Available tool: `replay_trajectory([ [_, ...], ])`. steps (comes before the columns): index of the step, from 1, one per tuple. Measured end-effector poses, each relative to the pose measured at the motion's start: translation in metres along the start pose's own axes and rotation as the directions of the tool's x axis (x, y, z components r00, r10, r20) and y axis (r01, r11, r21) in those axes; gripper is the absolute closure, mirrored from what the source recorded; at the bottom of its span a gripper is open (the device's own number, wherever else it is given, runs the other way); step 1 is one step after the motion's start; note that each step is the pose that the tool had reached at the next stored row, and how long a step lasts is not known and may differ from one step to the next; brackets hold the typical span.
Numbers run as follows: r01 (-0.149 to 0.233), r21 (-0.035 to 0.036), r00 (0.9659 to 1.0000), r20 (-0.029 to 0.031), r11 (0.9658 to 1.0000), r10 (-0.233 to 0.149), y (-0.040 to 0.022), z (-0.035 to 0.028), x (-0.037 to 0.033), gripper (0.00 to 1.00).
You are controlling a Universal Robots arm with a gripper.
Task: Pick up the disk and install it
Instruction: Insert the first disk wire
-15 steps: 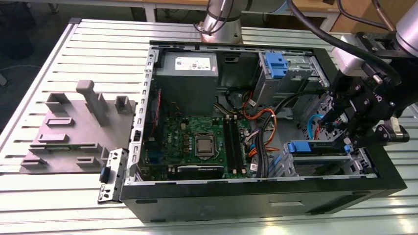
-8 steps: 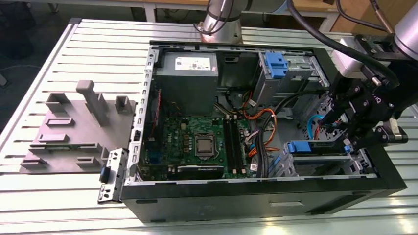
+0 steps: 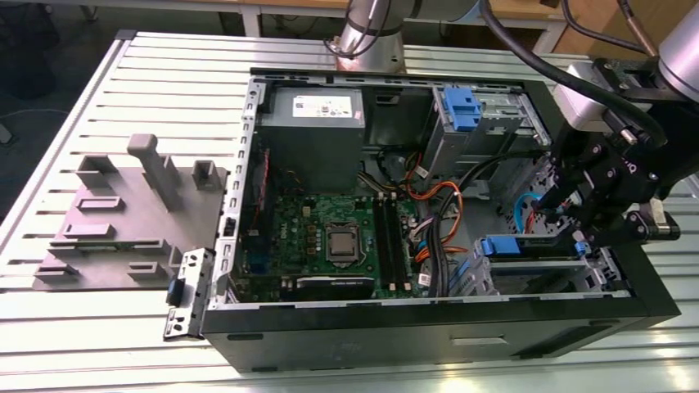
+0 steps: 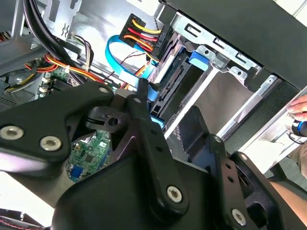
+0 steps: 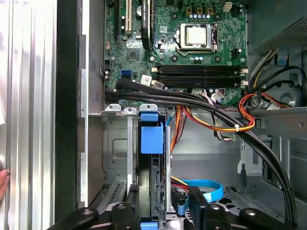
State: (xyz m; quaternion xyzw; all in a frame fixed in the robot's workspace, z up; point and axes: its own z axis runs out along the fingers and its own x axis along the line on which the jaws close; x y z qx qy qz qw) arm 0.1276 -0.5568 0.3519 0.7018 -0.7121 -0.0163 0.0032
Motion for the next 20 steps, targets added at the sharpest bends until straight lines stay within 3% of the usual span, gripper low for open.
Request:
replay_trajectory([
  [1, 0.000, 0.0000, 1.0000, 0.0000, 1.0000, 0.000, 0.0000, 0.0000, 0.0000, 0.54],
  [7, 0.000, 0.0000, 1.0000, 0.0000, 1.0000, 0.000, 0.0000, 0.0002, 0.0000, 0.72],
  [9, 0.000, 0.0000, 1.0000, 0.0001, 1.0000, 0.000, 0.0000, 0.0002, 0.0000, 0.83],
  [17, 0.000, 0.0003, 1.0000, 0.0000, 1.0000, 0.000, 0.0003, 0.0005, 0.0000, 0.84],
  [20, 0.002, 0.0028, 1.0000, -0.0039, 1.0000, -0.002, 0.0037, 0.0006, 0.0001, 0.84],
])
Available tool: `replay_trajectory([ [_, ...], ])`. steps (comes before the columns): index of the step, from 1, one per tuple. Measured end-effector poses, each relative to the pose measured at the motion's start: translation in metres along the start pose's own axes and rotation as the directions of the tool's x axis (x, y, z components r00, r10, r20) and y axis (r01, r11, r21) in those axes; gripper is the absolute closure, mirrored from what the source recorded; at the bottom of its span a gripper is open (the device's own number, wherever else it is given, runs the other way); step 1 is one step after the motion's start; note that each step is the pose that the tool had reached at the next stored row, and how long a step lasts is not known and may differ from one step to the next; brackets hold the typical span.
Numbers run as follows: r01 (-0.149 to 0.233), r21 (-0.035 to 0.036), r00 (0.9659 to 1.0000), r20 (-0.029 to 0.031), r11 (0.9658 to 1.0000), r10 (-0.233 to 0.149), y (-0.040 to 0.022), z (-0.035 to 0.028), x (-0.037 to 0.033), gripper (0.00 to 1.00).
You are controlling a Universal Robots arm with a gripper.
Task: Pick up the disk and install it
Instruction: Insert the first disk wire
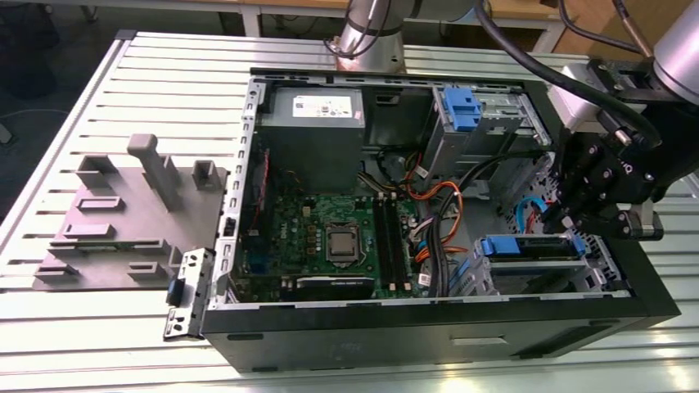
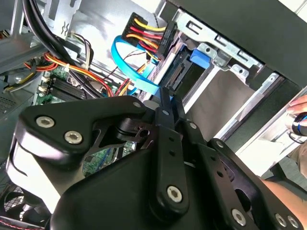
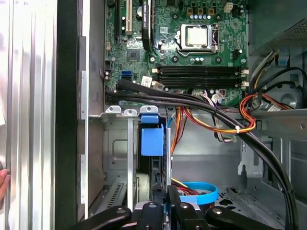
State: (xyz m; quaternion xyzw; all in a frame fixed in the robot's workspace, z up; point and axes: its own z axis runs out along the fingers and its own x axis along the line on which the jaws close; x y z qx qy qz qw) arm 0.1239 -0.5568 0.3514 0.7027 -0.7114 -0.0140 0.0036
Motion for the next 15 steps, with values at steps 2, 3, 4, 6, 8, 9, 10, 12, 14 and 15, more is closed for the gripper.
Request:
replay_trajectory([
  [2, 0.001, 0.0015, 1.0000, -0.0031, 1.0000, -0.001, 0.0025, 0.0006, 0.0000, 0.84],
  [3, 0.002, 0.0024, 1.0000, -0.0034, 1.0000, -0.002, 0.0034, 0.0009, 0.0001, 0.84],
  [4, 0.003, 0.0047, 1.0000, -0.0034, 1.0000, -0.003, 0.0041, 0.0013, 0.0001, 0.84],
  [6, 0.006, 0.0169, 1.0000, -0.0035, 0.9998, -0.006, 0.0049, 0.0021, 0.0001, 0.84],
  [8, 0.011, 0.0324, 0.9999, -0.0035, 0.9994, -0.011, 0.0051, 0.0029, 0.0001, 0.84],
  [9, 0.014, 0.0376, 0.9999, -0.0036, 0.9992, -0.014, 0.0054, 0.0031, 0.0001, 0.84],
  [10, 0.015, 0.0391, 0.9999, -0.0038, 0.9991, -0.015, 0.0059, 0.0031, 0.0001, 0.84],
  [12, 0.015, 0.0418, 0.9999, -0.0041, 0.9990, -0.015, 0.0096, 0.0033, 0.0001, 0.84],
  [14, 0.015, 0.0463, 0.9999, -0.0041, 0.9988, -0.015, 0.0125, 0.0045, 0.0002, 0.84],
  [15, 0.016, 0.0491, 0.9999, -0.0043, 0.9987, -0.016, 0.0131, 0.0052, 0.0003, 0.84],
])
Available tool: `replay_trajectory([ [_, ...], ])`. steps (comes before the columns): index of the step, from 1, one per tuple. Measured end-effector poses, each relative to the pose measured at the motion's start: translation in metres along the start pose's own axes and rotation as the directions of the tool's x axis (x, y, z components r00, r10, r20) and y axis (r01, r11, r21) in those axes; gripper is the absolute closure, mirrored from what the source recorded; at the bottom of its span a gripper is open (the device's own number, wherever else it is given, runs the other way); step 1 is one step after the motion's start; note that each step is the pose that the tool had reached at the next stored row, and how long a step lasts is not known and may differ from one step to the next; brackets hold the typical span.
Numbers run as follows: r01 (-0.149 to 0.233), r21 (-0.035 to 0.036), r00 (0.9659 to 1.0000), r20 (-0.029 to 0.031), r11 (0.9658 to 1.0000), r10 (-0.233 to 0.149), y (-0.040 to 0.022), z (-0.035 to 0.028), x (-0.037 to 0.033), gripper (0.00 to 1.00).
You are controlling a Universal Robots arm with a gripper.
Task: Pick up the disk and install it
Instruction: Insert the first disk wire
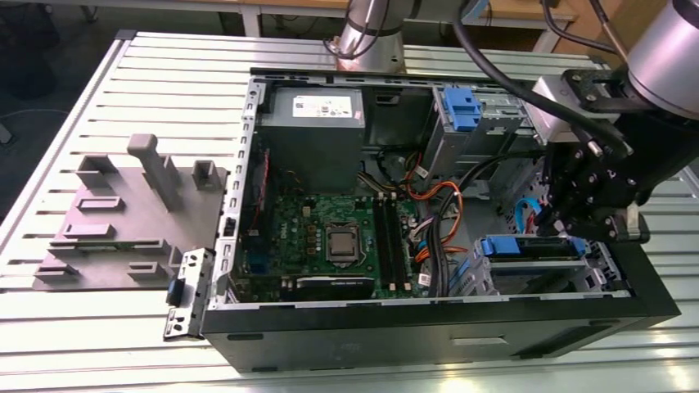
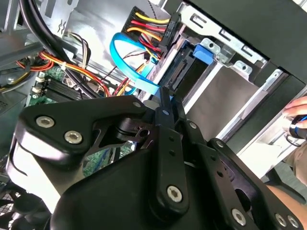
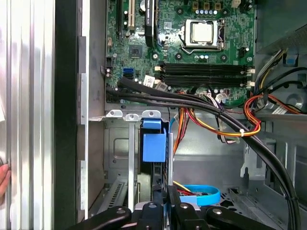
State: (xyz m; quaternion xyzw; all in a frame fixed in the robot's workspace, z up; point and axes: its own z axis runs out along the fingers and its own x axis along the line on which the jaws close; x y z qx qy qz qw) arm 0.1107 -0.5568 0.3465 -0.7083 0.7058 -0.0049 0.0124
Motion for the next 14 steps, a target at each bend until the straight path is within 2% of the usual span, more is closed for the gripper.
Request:
replay_trajectory([
  [2, 0.004, 0.0072, 1.0000, -0.0002, 1.0000, -0.004, 0.0008, 0.0015, 0.0000, 0.84],
  [6, 0.008, 0.0130, 1.0000, 0.0000, 0.9999, -0.008, 0.0032, 0.0033, 0.0000, 0.84],
  [14, 0.016, 0.0166, 0.9999, -0.0003, 0.9997, -0.016, 0.0058, 0.0072, 0.0000, 0.84],
])
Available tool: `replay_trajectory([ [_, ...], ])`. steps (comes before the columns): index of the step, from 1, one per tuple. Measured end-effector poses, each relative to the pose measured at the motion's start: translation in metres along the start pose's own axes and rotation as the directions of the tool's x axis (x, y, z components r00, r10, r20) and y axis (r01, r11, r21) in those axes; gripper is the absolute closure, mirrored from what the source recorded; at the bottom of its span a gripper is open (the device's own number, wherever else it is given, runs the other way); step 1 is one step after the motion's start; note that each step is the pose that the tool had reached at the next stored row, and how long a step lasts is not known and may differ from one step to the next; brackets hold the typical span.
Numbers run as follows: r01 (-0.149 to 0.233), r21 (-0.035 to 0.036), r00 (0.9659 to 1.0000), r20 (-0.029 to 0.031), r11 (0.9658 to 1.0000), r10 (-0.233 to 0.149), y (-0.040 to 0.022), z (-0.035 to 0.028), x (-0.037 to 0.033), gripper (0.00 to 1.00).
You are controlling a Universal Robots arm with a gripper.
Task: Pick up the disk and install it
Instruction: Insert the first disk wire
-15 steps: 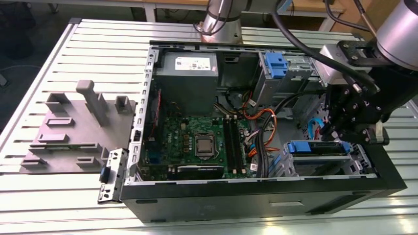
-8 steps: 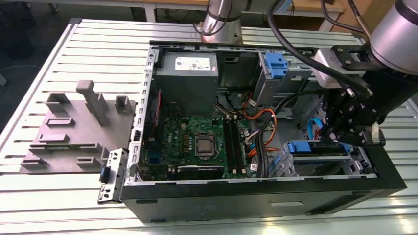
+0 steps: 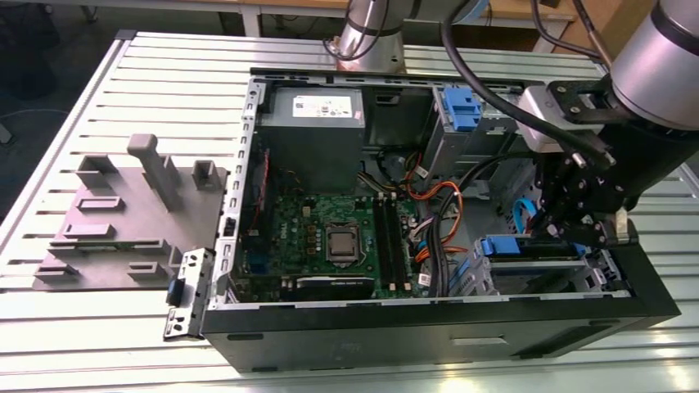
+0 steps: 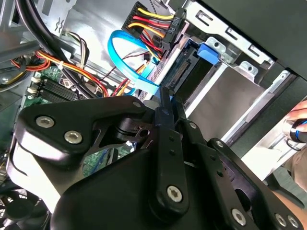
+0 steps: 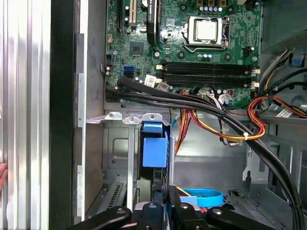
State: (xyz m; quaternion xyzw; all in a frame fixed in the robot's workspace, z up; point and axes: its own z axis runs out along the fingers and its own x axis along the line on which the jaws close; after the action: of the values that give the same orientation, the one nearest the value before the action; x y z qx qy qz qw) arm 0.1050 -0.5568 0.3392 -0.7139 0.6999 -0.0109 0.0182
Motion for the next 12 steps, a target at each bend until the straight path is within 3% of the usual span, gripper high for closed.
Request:
replay_trajectory([
  [12, 0.001, -0.0001, 1.0000, 0.0002, 1.0000, -0.001, -0.0007, 0.0008, 0.0000, 0.84],
])
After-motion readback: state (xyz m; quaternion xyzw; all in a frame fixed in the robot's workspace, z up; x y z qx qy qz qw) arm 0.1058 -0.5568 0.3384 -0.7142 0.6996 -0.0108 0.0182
